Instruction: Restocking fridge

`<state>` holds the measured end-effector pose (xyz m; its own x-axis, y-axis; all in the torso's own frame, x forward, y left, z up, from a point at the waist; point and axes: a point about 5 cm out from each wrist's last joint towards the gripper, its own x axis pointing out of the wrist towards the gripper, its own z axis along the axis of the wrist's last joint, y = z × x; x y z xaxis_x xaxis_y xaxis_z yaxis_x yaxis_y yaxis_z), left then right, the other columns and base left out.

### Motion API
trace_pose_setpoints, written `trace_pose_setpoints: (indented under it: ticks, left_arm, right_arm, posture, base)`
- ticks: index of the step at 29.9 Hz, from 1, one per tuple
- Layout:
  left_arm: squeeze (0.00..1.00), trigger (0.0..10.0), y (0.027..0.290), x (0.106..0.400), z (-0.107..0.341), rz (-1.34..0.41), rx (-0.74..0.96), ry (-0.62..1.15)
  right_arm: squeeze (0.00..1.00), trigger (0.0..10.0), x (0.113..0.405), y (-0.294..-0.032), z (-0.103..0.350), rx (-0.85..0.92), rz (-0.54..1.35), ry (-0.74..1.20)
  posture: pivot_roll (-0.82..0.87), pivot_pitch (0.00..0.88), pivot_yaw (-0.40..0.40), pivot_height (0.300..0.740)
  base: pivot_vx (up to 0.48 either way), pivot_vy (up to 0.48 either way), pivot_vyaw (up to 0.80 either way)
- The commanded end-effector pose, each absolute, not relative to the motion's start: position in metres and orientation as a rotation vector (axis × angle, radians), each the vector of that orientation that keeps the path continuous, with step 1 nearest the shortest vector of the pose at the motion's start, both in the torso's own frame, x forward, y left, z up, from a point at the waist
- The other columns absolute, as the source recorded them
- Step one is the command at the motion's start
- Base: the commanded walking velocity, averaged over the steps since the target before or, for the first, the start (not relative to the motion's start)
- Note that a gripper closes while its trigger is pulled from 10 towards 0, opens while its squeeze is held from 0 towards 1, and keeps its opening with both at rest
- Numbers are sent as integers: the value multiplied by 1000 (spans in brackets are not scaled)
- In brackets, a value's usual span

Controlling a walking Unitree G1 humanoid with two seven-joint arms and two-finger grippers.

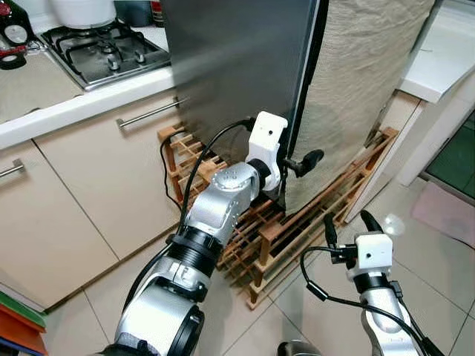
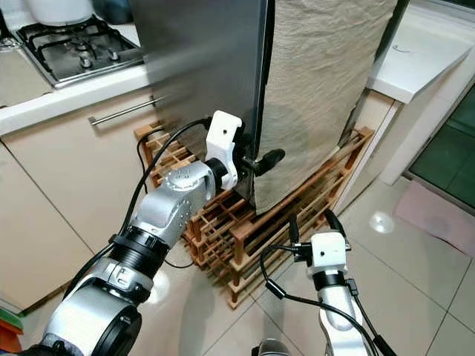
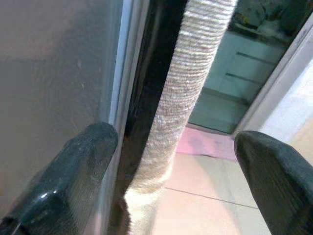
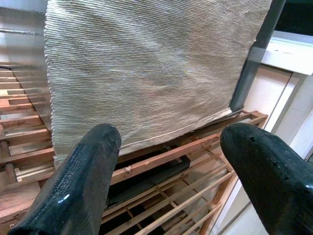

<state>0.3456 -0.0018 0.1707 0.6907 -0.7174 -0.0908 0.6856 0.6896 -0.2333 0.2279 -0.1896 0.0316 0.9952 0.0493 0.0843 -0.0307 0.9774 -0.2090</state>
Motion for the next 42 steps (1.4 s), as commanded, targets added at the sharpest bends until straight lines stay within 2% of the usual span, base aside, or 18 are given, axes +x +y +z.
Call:
trace_pose_setpoints:
  ticks: [1, 5, 9, 11, 19, 26, 29, 32, 33, 34, 39, 41, 42]
  left_arm:
    - [0, 10000, -61, 325, 212, -963, -289, 117]
    - [0, 10000, -74, 317, 229, -1023, -270, 80]
    - [0, 10000, -78, 314, 231, -1040, -261, 68]
    - [0, 10000, -80, 309, 230, -1101, -259, 56]
    - [0, 10000, -75, 291, 230, -1316, -245, -10]
    - [0, 10000, -73, 289, 230, -1336, -236, -25]
    - [0, 10000, -17, 322, 210, -1030, -182, -49]
    - [0, 10000, 12, 335, 204, -869, -173, -62]
    - [0, 10000, 12, 335, 204, -869, -173, -62]
    - [0, 10000, 42, 345, 198, -699, -166, -74]
    - [0, 10000, 102, 342, 183, -447, -48, -118]
    - [0, 10000, 106, 340, 181, -425, -66, -110]
    - [0, 10000, 118, 336, 176, -354, -25, -119]
  right_arm:
    - [0, 10000, 230, -194, 34, -211, 29, -102]
    - [0, 10000, 232, -192, 32, -207, 33, -103]
    - [0, 10000, 236, -188, 34, -207, 38, -113]
    - [0, 10000, 239, -184, 38, -206, 40, -128]
    - [0, 10000, 238, -187, 37, -209, 40, -132]
    - [0, 10000, 239, -188, 38, -210, 40, -133]
    - [0, 10000, 260, -182, 75, -163, 13, -238]
    - [0, 10000, 268, -177, 97, -137, 4, -288]
    - [0, 10000, 268, -177, 97, -137, 4, -288]
    - [0, 10000, 273, -174, 108, -128, 1, -317]
    - [0, 10000, 266, -169, 111, -138, 14, -320]
    - [0, 10000, 264, -169, 110, -140, 15, -313]
    - [0, 10000, 261, -169, 110, -142, 13, -299]
  posture:
    - [-177, 0, 24, 732]
    - [-177, 0, 26, 732]
    - [-178, 0, 28, 732]
    - [-180, 0, 29, 732]
    - [-176, 0, 25, 732]
    - [-176, 0, 25, 732]
    - [-145, 0, 19, 732]
    - [-140, 0, 20, 732]
    - [-140, 0, 20, 732]
    - [-122, 0, 17, 732]
    - [-103, 0, 7, 732]
    - [-103, 0, 7, 732]
    - [-96, 0, 5, 732]
  base:
    - [0, 0, 0]
    - [0, 0, 0]
    - [0, 0, 0]
    - [0, 0, 0]
    - [0, 0, 0]
    - [0, 0, 0]
    - [0, 0, 0]
    - [0, 0, 0]
    - [0, 0, 0]
    - [0, 0, 0]
    - [0, 0, 0]
    - [0, 0, 0]
    - [0, 0, 0]
